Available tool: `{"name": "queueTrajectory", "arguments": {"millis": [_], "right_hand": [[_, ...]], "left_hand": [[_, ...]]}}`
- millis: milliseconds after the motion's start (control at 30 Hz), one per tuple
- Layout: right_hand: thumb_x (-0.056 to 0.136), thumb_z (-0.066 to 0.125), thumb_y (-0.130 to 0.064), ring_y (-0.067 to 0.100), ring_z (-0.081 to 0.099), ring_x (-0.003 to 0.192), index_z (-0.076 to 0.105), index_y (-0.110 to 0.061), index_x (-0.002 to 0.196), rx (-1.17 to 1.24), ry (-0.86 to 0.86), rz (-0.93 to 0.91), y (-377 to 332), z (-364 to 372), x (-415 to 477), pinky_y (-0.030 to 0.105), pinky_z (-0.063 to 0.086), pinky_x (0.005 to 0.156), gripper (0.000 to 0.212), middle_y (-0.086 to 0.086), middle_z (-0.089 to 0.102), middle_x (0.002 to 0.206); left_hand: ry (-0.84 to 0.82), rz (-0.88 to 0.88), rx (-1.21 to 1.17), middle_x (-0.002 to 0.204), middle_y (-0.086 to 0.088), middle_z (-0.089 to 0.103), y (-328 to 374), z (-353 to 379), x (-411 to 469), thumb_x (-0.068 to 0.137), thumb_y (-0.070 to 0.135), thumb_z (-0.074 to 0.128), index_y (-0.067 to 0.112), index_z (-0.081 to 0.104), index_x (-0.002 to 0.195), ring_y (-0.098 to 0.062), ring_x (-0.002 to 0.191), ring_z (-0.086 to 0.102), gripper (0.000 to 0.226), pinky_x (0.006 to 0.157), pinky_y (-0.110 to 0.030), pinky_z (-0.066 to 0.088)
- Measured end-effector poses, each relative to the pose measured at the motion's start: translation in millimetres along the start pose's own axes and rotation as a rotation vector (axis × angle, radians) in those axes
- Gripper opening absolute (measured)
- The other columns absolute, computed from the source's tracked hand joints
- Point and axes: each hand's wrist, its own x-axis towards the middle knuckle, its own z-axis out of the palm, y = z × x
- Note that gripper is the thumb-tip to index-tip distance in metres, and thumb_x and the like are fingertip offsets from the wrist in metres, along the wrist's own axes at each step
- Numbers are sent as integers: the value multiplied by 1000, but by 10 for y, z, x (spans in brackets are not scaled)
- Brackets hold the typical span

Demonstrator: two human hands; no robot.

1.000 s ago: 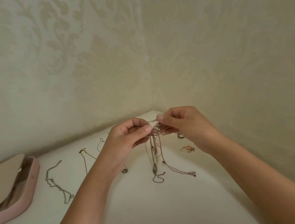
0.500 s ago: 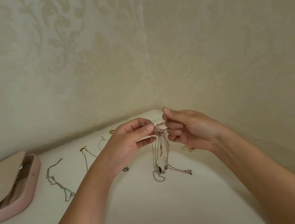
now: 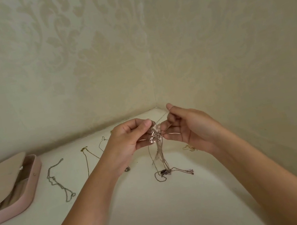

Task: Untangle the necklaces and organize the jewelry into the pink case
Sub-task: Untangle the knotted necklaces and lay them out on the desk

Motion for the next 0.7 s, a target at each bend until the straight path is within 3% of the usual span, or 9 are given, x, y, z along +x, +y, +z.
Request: {"name": "queueTrajectory", "arguments": {"millis": [167,333,467,600,700], "right_hand": [[99,46,-31,16,59,55,40,-14,61,74,21,19,-3,-7,-10,30,55,69,42,4,54,54],[97,49,-23,13,55,47,38,-17,64,261,75,10,9,53,-13,28,51,65,36,0,47,46],[97,46,-24,13,46,44,32,-18,58,343,1,64,36,125,-29,27,43,63,42,-1,35,43],[95,45,-24,12,42,42,52,-13,55,281,-82,106,93,165,-24,23,45,52,41,-3,30,36],[83,53,-21,12,45,46,63,-10,66,225,-116,108,94,169,-26,25,45,58,22,-3,33,39]], "left_hand": [[-34,50,-164,76,-5,63,-3,-10,28,83,24,56,5,56,77,-16,77,64,20,78,-27,56],[-76,51,-398,68,-3,62,56,63,3,83,18,53,14,66,61,-13,66,62,26,69,-27,57],[-78,16,-478,65,-4,58,65,133,-26,83,18,52,13,65,61,-17,60,63,26,60,-28,56],[-82,14,-513,68,-1,59,58,102,-16,85,23,52,15,64,68,-16,65,61,23,65,-29,53],[-45,15,-592,64,3,54,93,59,-6,87,23,51,14,59,74,-11,61,57,17,58,-25,53]]}}
